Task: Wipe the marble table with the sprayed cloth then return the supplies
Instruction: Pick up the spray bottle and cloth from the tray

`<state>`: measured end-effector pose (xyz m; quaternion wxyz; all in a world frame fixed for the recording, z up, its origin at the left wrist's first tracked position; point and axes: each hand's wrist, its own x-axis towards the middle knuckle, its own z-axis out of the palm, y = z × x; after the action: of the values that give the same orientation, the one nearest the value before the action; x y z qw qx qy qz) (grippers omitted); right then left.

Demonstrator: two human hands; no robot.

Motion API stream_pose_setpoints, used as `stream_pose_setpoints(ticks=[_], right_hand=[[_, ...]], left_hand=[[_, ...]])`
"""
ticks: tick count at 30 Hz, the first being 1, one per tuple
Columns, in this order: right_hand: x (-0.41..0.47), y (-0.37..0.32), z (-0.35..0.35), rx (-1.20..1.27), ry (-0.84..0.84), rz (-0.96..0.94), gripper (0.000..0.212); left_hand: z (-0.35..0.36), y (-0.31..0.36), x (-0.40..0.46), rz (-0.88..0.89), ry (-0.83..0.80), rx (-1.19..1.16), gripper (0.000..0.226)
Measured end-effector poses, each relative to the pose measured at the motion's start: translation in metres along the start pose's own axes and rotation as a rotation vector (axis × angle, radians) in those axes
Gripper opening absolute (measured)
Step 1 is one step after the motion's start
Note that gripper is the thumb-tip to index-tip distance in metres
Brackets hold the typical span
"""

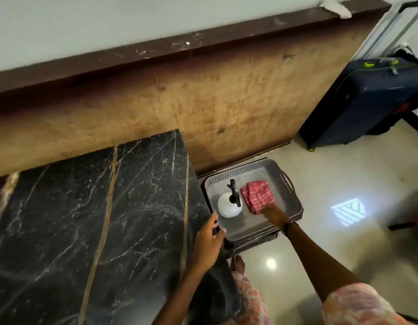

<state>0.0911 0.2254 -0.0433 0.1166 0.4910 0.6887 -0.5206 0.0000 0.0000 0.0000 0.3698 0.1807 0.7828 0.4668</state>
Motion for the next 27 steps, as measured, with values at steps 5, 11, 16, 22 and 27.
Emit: stream_pose_setpoints(ticks=[5, 11, 16, 22, 27], right_hand=[[0.081, 0.04, -0.011, -0.217, 0.003, 0.047, 0.034], [0.196, 0.126, -0.016, -0.263, 0.092, 0.065, 0.059], [0.15, 0.048, -0.023, -0.28, 0.144, 0.065, 0.065], [0.158, 0.051, -0.034, -0.09, 0.028, 0.152, 0.043], [0.14, 0.038, -0.04, 0.02, -0.181, 0.05, 0.038]], left_hand=[[0.046, 0.006, 0.051, -0.063, 0.017, -0.06, 0.083], [0.076, -0.005, 0.117, -0.105, 0.088, 0.064, 0.093], [0.08, -0.017, 0.144, -0.105, 0.095, 0.164, 0.098], [0.087, -0.022, 0.161, -0.01, 0.193, 0.279, 0.077], [0.086, -0.009, 0.157, 0.126, 0.243, 0.411, 0.063]])
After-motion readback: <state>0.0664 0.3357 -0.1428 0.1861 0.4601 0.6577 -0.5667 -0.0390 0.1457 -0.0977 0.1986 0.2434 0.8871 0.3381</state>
